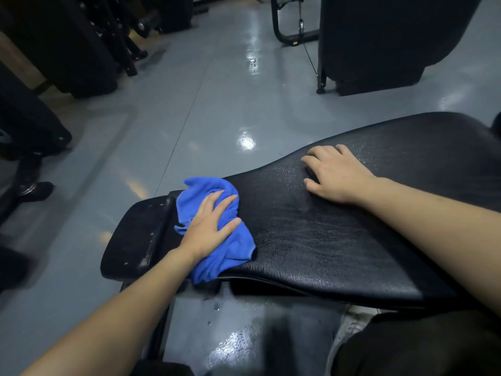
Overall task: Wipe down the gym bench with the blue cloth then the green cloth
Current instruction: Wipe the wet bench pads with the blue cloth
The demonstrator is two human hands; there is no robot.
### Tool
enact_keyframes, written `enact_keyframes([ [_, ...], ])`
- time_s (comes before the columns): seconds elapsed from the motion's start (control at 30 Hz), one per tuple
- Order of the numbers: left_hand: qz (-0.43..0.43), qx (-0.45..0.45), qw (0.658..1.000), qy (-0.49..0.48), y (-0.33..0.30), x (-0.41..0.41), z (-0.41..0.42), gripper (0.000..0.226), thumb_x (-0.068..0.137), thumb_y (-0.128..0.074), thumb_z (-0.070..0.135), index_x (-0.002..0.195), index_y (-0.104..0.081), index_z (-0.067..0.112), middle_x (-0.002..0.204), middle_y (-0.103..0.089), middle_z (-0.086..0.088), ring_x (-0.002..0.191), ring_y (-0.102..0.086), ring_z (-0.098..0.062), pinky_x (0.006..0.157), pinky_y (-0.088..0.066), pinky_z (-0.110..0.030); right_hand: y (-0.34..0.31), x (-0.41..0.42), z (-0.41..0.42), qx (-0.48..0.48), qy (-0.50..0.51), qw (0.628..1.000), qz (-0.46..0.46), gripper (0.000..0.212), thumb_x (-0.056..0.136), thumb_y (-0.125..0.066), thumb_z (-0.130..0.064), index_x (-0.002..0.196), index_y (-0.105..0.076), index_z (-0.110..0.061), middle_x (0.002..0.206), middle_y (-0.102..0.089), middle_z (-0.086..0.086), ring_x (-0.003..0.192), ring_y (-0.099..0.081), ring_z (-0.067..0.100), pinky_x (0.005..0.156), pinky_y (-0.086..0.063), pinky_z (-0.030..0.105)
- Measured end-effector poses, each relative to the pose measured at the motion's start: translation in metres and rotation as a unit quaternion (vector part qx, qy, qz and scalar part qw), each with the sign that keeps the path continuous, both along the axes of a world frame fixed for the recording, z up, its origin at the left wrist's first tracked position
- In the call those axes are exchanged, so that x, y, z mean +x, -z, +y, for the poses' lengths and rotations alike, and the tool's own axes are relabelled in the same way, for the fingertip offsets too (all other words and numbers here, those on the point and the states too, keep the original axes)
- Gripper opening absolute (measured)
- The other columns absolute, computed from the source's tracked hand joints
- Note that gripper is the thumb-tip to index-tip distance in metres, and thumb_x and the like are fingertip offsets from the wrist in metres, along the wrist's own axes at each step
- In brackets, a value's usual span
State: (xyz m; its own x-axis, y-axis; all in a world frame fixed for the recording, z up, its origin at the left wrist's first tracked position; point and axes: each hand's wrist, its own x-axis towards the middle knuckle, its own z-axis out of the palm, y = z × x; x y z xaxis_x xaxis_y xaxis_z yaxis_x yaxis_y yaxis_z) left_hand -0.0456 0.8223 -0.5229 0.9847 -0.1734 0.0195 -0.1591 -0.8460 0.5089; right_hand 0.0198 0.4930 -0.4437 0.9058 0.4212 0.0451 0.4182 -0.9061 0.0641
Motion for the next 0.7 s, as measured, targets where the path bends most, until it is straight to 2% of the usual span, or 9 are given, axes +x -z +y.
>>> enact_keyframes([
  [0.27,-0.013,-0.001,0.997,0.071,-0.018,0.007,-0.081,0.072,0.086,-0.037,0.075,0.152,-0.032,0.046,0.164,-0.016,0.01,0.154,-0.002,-0.011,0.121,-0.016,-0.039,-0.003,-0.002,-0.03,0.012,0.052,0.999,-0.011,0.051,0.093,-0.045,-0.042,0.137,-0.051,-0.016,0.141,-0.046,0.007,0.133,-0.04,0.027,0.111,-0.027,0.049],
  [0.5,-0.056,0.011,0.99,0.132,-0.04,0.042,-0.192,0.066,0.094,-0.051,0.063,0.153,-0.034,0.04,0.165,-0.019,0.005,0.154,-0.005,-0.016,0.124,-0.016,-0.04,-0.004,-0.008,-0.049,0.049,0.101,0.994,-0.019,0.046,0.093,-0.049,-0.031,0.135,-0.054,-0.014,0.139,-0.049,0.009,0.128,-0.046,0.03,0.109,-0.03,0.049],
  [0.7,-0.06,-0.008,0.985,0.162,-0.041,0.071,-0.201,0.062,0.093,-0.05,0.066,0.15,-0.035,0.047,0.161,-0.023,0.01,0.151,-0.012,-0.011,0.119,-0.025,-0.041,-0.004,-0.009,-0.058,0.065,0.1,0.993,-0.019,0.046,0.091,-0.047,-0.027,0.134,-0.054,-0.012,0.138,-0.05,0.007,0.127,-0.047,0.028,0.11,-0.03,0.047],
])
